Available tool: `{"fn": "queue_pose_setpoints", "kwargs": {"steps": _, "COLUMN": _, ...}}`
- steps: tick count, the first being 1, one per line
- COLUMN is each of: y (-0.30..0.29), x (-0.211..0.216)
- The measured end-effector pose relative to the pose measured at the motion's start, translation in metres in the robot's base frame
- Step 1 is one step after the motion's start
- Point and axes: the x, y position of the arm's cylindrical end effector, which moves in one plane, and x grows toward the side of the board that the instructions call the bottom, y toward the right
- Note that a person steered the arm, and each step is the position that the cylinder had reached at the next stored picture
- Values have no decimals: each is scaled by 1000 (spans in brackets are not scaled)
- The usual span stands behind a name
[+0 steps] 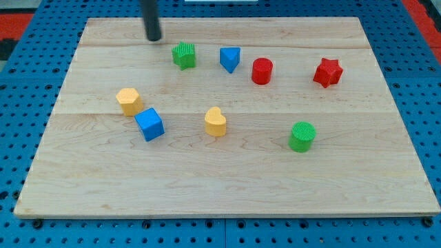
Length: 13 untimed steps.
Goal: Push green star triangle into the red circle
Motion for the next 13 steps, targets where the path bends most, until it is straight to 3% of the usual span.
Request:
{"fn": "queue_pose_setpoints", "kwargs": {"steps": 1, "y": 17, "x": 40}}
{"fn": "queue_pose_setpoints", "kwargs": {"steps": 4, "y": 165, "x": 38}}
{"fn": "queue_pose_setpoints", "kwargs": {"steps": 5, "y": 175, "x": 41}}
{"fn": "queue_pose_setpoints", "kwargs": {"steps": 7, "y": 143, "x": 95}}
{"fn": "queue_pose_setpoints", "kwargs": {"steps": 8, "y": 168, "x": 110}}
{"fn": "queue_pose_setpoints", "kwargs": {"steps": 9, "y": 171, "x": 109}}
{"fn": "queue_pose_setpoints", "kwargs": {"steps": 11, "y": 159, "x": 69}}
{"fn": "queue_pose_setpoints", "kwargs": {"steps": 13, "y": 201, "x": 26}}
